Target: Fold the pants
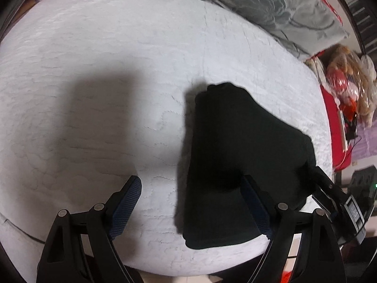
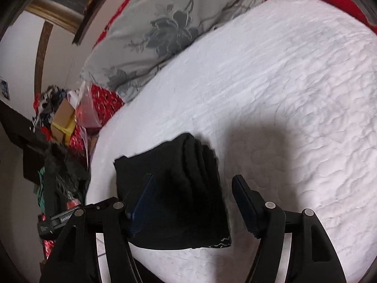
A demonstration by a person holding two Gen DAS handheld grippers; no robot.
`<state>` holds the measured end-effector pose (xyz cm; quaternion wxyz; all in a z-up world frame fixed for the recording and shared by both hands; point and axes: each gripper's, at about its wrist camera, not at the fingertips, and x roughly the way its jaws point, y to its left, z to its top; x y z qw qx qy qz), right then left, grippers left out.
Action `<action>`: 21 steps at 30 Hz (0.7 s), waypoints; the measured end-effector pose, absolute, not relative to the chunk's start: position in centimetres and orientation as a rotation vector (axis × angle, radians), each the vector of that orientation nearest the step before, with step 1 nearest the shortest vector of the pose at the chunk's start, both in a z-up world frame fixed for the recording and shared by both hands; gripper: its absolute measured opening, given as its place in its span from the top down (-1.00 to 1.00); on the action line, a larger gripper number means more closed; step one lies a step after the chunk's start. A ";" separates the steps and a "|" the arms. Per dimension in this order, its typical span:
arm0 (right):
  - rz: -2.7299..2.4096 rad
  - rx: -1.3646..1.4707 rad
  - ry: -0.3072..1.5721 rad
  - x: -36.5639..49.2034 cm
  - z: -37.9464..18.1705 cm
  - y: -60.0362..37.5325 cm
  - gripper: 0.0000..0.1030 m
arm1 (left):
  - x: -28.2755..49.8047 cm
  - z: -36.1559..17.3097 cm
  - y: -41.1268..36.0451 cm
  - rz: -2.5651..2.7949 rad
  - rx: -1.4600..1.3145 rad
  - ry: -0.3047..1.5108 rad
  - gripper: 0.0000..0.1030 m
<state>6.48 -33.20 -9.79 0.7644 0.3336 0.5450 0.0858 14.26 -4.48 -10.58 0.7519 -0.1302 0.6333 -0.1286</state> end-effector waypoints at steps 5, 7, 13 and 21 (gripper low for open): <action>0.227 0.753 1.208 6.6 -12.0 -32.9 -0.40 | 14.9 -11.6 -5.8 -0.304 -0.206 1.373 -0.80; 0.251 0.760 1.209 6.6 -12.1 -33.1 -0.42 | 15.1 -11.3 -5.9 -0.322 -0.196 1.363 -0.80; 0.289 0.792 1.221 6.9 -12.5 -33.7 -0.40 | 15.0 -11.6 -5.2 -0.418 -0.181 1.367 -0.80; 0.369 0.837 1.203 7.3 -12.7 -32.7 -0.52 | 16.8 -12.6 -7.3 -0.552 -0.155 1.354 -0.97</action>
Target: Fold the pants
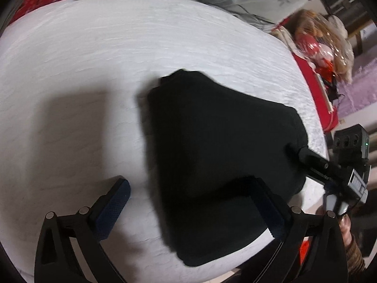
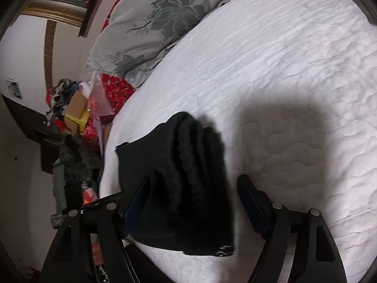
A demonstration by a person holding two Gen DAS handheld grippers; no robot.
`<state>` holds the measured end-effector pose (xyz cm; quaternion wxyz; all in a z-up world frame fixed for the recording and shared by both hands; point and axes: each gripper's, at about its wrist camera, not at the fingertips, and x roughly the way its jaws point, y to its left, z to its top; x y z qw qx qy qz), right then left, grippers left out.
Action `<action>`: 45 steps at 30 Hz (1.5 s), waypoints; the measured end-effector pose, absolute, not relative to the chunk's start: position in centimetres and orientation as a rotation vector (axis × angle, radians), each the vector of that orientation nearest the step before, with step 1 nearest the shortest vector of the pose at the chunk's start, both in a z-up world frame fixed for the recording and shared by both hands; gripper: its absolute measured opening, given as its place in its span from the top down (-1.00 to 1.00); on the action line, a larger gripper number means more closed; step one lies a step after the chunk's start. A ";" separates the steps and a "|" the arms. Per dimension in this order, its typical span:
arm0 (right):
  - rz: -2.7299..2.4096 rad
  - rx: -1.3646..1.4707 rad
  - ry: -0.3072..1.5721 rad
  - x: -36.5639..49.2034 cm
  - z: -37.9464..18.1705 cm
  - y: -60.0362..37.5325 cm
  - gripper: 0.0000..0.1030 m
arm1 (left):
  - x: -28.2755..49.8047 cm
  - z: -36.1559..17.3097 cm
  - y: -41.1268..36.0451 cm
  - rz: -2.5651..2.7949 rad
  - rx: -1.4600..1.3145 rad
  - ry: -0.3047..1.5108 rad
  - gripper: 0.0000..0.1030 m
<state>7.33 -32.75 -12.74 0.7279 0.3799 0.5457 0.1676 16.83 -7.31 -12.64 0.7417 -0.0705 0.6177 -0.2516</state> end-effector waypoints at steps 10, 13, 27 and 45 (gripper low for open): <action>0.327 0.815 1.231 7.5 -13.2 -32.5 0.31 | 17.5 -12.9 -6.0 -0.565 -0.344 1.355 0.40; 0.327 0.802 1.213 7.4 -11.6 -32.0 0.37 | 17.2 -12.4 -4.9 -0.586 -0.461 1.368 0.48; 0.436 0.841 1.205 12.8 -8.8 -24.0 0.40 | 21.4 -8.1 5.8 -0.428 -0.576 1.267 0.50; 0.302 0.746 1.213 14.8 -11.0 -23.2 -0.12 | 20.8 -9.5 10.4 -0.122 -0.451 1.238 -0.37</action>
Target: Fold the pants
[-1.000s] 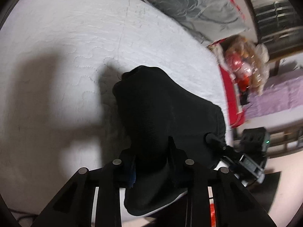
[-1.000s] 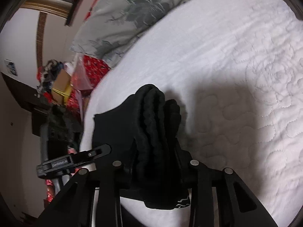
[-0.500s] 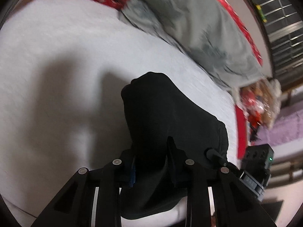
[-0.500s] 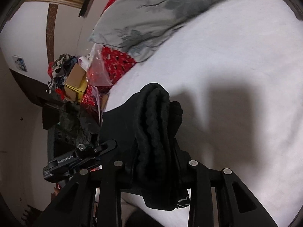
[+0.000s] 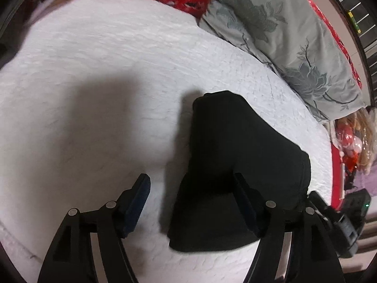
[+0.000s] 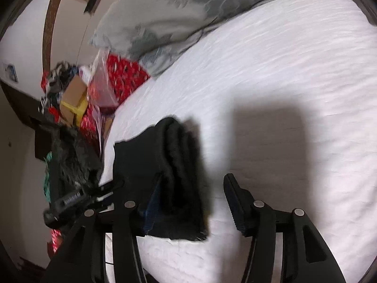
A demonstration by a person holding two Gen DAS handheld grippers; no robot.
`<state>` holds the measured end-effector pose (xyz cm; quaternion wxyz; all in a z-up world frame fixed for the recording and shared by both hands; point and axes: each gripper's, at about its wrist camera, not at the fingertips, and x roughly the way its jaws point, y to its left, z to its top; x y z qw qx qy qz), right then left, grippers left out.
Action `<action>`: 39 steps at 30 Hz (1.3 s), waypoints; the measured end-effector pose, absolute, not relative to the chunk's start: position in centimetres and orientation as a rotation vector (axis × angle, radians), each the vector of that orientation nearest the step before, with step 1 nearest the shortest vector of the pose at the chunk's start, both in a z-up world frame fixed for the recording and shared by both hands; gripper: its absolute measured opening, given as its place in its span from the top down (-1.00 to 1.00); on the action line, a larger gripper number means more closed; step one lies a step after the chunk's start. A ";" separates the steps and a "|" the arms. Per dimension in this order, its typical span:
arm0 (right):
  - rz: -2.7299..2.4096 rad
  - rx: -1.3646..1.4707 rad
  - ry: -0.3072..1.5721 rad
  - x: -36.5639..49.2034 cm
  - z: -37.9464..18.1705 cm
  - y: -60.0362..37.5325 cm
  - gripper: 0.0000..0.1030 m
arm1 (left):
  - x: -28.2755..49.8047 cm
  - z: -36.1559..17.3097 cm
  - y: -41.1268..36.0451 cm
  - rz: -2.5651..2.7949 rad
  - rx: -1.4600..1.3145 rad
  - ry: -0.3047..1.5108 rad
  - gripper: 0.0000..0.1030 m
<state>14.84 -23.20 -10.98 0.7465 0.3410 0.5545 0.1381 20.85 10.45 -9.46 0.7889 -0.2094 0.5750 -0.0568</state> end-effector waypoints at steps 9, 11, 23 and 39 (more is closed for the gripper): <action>0.235 0.401 1.180 9.7 -5.1 -20.8 -0.55 | 12.4 -4.4 7.4 -0.046 -0.314 1.180 -0.53; 0.222 0.328 1.163 8.1 -4.1 -20.0 -0.78 | 11.3 -4.1 6.6 -0.033 -0.290 1.180 -0.54; 0.010 0.120 1.156 3.6 -2.1 -19.7 -0.99 | 6.3 -3.2 2.3 0.089 -0.137 1.093 -0.57; 0.017 0.057 1.025 1.7 1.0 -20.1 -0.99 | 2.9 -1.5 -2.2 0.064 -0.025 1.043 -0.63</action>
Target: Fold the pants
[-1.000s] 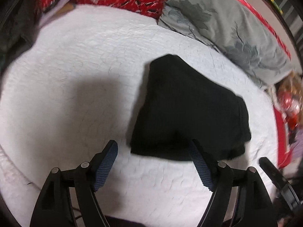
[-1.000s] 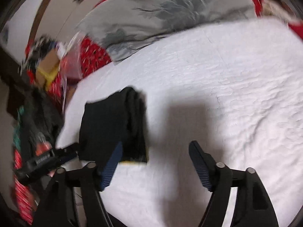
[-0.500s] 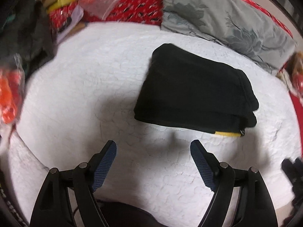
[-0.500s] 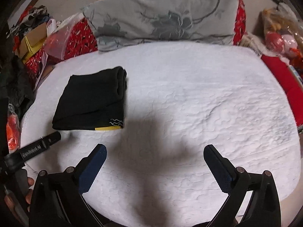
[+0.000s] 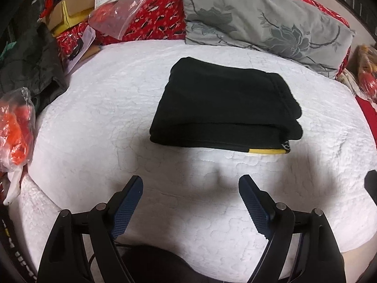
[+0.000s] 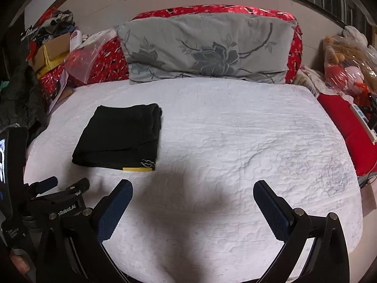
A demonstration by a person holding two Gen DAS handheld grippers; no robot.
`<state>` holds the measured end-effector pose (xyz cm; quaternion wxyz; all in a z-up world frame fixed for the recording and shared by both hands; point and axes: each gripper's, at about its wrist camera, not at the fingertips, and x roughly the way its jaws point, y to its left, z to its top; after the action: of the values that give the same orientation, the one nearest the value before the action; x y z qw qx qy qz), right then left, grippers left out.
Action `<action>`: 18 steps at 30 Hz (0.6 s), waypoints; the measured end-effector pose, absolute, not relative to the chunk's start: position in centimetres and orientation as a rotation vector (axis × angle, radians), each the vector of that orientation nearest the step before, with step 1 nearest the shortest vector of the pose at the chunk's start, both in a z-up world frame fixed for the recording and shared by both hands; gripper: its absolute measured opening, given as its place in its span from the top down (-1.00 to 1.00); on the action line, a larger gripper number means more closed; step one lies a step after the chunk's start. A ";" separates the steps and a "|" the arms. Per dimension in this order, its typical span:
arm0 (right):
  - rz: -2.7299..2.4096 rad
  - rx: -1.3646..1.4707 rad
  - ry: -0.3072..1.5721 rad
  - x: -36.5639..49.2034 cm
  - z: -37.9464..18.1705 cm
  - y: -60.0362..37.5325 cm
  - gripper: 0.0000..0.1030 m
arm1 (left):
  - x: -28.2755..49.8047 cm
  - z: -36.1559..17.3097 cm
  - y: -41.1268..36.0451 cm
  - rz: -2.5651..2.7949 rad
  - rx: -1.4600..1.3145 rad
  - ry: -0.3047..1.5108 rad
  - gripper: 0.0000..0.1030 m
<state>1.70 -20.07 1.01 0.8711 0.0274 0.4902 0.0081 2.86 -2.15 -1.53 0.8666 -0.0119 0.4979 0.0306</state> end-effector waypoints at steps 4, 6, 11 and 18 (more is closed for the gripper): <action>-0.005 0.081 1.040 1.6 0.6 -21.0 -0.99 | 2.9 -1.3 -2.4 0.035 -0.036 1.039 -0.63; -0.013 0.091 1.047 1.5 0.4 -21.4 -0.99 | 2.8 -1.1 -2.6 0.013 -0.033 1.036 -0.63; -0.021 0.102 1.058 1.5 0.1 -21.7 -0.99 | 2.7 -0.7 -2.5 -0.019 -0.040 1.036 -0.62; -0.023 0.104 1.062 1.5 -0.1 -21.7 -0.99 | 2.8 -0.1 -2.3 -0.054 -0.050 1.035 -0.62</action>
<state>1.55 -21.72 -0.07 0.8608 0.0494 0.5064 -0.0110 2.84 -2.31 -0.12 0.8684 -0.0239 0.4946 -0.0259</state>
